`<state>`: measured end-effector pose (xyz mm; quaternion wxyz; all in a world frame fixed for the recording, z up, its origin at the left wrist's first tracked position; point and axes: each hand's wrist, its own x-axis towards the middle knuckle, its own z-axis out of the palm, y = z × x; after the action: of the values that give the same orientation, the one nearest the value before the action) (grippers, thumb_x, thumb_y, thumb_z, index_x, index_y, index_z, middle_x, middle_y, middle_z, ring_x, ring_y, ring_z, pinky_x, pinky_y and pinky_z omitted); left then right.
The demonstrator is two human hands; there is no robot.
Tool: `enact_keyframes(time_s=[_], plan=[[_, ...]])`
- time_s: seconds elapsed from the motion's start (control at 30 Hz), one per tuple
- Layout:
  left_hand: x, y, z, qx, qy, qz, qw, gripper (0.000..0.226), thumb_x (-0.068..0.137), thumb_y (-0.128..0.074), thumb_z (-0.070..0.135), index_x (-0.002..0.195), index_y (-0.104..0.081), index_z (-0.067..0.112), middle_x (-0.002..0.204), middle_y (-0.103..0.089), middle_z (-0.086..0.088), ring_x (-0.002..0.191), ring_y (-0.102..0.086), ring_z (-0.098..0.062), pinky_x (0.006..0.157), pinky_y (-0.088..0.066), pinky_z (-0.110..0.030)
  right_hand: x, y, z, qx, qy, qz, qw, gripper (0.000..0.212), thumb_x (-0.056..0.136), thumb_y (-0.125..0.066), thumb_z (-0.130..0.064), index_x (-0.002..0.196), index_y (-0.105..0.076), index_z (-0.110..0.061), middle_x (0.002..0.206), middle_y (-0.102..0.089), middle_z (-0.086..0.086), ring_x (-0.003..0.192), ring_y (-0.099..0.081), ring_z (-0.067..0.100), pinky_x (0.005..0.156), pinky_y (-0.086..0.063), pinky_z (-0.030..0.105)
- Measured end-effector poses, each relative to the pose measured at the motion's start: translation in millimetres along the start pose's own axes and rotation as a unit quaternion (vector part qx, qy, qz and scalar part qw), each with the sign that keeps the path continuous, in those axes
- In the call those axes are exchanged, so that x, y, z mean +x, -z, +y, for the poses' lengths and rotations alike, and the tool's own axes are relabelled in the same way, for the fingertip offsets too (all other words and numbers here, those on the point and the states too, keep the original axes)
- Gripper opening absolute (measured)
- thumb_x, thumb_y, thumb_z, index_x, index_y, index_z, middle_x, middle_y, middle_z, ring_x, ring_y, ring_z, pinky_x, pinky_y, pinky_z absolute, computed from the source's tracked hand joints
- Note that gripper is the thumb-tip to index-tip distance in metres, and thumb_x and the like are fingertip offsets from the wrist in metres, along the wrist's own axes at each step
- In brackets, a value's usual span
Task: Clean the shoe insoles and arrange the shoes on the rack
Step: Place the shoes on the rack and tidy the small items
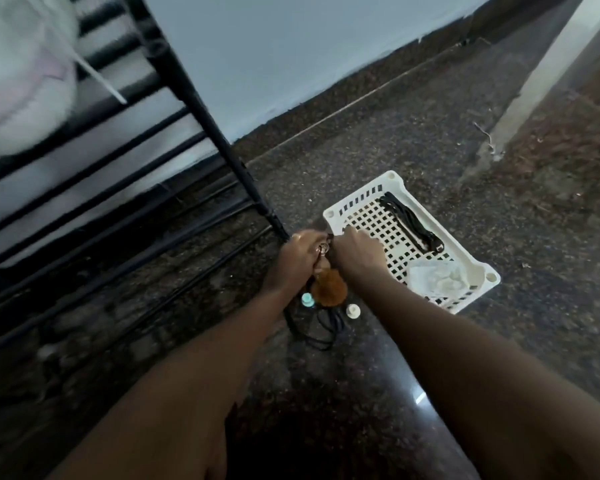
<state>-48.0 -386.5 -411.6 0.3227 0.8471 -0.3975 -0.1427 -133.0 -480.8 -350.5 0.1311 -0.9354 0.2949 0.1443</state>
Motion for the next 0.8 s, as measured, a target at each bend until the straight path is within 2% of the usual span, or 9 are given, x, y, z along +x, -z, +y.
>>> enact_keyframes(time_s=[0.07, 0.13, 0.23, 0.33, 0.4, 0.5, 0.63, 0.7, 0.8], plan=[[-34, 8, -17, -0.006, 0.064, 0.056, 0.996, 0.022, 0.087, -0.054, -0.002, 0.103, -0.069, 0.002, 0.104, -0.067, -0.017, 0.097, -0.062, -0.029, 0.084, -0.038, -0.025, -19, -16, -20, 0.042, -0.016, -0.016, 0.999, 0.029, 0.092, -0.051, -0.014, 0.121, -0.056, -0.01, 0.12, -0.053, 0.011, 0.113, -0.053, 0.029, 0.086, -0.047, 0.037], [-62, 8, -32, 0.006, 0.156, 0.091, 0.984, 0.023, 0.086, -0.054, -0.003, 0.102, -0.069, 0.001, 0.103, -0.068, -0.019, 0.097, -0.062, -0.034, 0.083, -0.038, -0.028, -40, -37, -35, 0.083, -0.043, -0.031, 0.995, 0.031, 0.093, -0.047, -0.008, 0.122, -0.053, -0.011, 0.12, -0.053, 0.01, 0.113, -0.054, 0.029, 0.084, -0.047, 0.038], [-88, 5, -42, 0.018, 0.333, 0.049, 0.942, 0.02, 0.09, -0.057, 0.01, 0.105, -0.068, 0.005, 0.106, -0.067, -0.018, 0.102, -0.06, -0.033, 0.083, -0.04, -0.032, -67, -68, -48, 0.087, -0.032, -0.082, 0.992, 0.033, 0.092, -0.039, -0.001, 0.121, -0.054, -0.006, 0.122, -0.054, 0.013, 0.112, -0.055, 0.032, 0.086, -0.047, 0.04], [-106, -3, -46, 0.009, 0.421, -0.007, 0.907, 0.023, 0.089, -0.062, 0.028, 0.1, -0.068, 0.008, 0.103, -0.069, -0.015, 0.099, -0.062, -0.031, 0.076, -0.044, -0.032, -81, -91, -54, 0.093, 0.005, -0.13, 0.987, 0.032, 0.095, -0.035, -0.004, 0.122, -0.052, -0.003, 0.125, -0.052, 0.017, 0.116, -0.051, 0.034, 0.09, -0.045, 0.041], [-113, -10, -46, -0.012, 0.447, -0.033, 0.894, 0.03, 0.086, -0.065, 0.034, 0.099, -0.068, 0.008, 0.103, -0.069, -0.015, 0.099, -0.062, -0.031, 0.075, -0.045, -0.032, -82, -103, -55, 0.088, 0.034, -0.153, 0.984, 0.033, 0.096, -0.034, -0.007, 0.125, -0.05, -0.004, 0.127, -0.05, 0.016, 0.119, -0.048, 0.033, 0.09, -0.044, 0.041], [-117, -19, -47, -0.019, 0.449, -0.058, 0.892, 0.032, 0.084, -0.067, 0.039, 0.093, -0.07, 0.008, 0.097, -0.07, -0.015, 0.094, -0.064, -0.031, 0.071, -0.047, -0.031, -77, -116, -54, 0.062, 0.033, -0.169, 0.983, 0.033, 0.096, -0.035, -0.007, 0.123, -0.052, -0.001, 0.129, -0.048, 0.015, 0.12, -0.047, 0.032, 0.091, -0.044, 0.041], [-112, -25, -51, -0.006, 0.453, -0.072, 0.889, 0.028, 0.086, -0.065, 0.034, 0.101, -0.071, 0.013, 0.104, -0.069, -0.014, 0.101, -0.063, -0.031, 0.08, -0.049, -0.033, -68, -122, -56, 0.063, 0.014, -0.15, 0.987, 0.031, 0.095, -0.038, -0.005, 0.119, -0.055, 0.001, 0.125, -0.051, 0.017, 0.117, -0.051, 0.033, 0.089, -0.046, 0.04], [-109, -25, -50, -0.016, 0.468, -0.074, 0.881, 0.028, 0.084, -0.064, 0.031, 0.1, -0.072, 0.009, 0.103, -0.069, -0.016, 0.099, -0.063, -0.033, 0.078, -0.05, -0.035, -62, -125, -56, 0.066, -0.001, -0.141, 0.988, 0.03, 0.094, -0.037, -0.003, 0.116, -0.057, 0.002, 0.121, -0.054, 0.018, 0.114, -0.054, 0.033, 0.087, -0.047, 0.04], [-105, -17, -45, -0.029, 0.488, -0.066, 0.87, 0.033, 0.084, -0.063, 0.031, 0.104, -0.07, 0.006, 0.109, -0.067, -0.017, 0.104, -0.061, -0.033, 0.079, -0.049, -0.035, -58, -127, -54, 0.087, -0.019, -0.112, 0.99, 0.025, 0.094, -0.042, -0.011, 0.109, -0.061, -0.002, 0.118, -0.056, 0.014, 0.107, -0.057, 0.033, 0.081, -0.049, 0.038]])
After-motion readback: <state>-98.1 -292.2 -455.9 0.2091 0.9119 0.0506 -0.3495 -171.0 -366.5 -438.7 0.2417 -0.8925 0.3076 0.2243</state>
